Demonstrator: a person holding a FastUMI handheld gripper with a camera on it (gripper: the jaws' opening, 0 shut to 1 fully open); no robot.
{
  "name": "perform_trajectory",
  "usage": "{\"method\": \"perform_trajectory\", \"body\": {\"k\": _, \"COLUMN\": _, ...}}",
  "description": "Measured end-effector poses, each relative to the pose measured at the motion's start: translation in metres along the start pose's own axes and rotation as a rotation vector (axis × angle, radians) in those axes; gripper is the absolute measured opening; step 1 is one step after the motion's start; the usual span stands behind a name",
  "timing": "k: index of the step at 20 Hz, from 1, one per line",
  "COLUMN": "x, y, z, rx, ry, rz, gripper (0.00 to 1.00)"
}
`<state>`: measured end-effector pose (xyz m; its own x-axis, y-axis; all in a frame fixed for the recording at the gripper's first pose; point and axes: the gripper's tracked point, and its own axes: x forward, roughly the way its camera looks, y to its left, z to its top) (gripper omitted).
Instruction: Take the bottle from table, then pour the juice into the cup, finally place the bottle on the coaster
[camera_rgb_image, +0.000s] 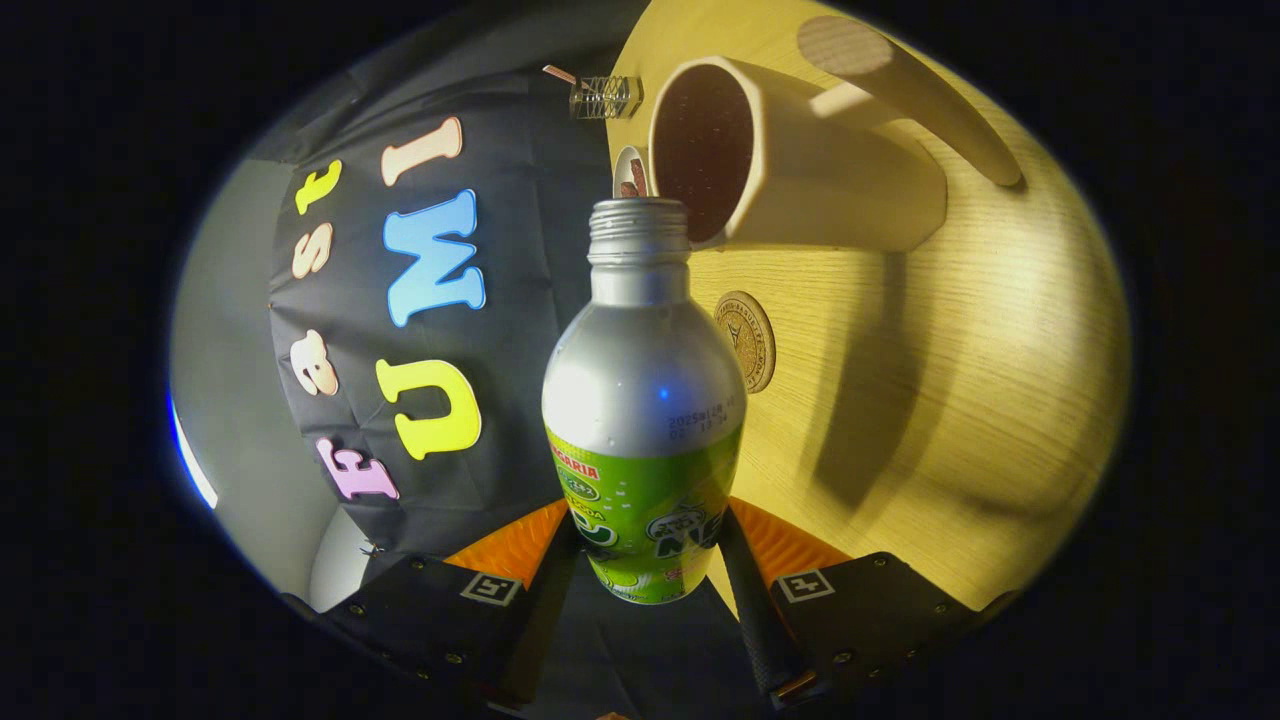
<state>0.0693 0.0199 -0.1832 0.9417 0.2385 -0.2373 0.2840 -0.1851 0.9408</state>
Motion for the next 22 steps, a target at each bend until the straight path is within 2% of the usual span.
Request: {"method": "perform_trajectory", "body": {"k": 22, "x": 0.0089, "y": 0.0076, "z": -0.0045, "rx": 0.146, "ry": 0.003, "rz": 0.020, "gripper": 0.77}}
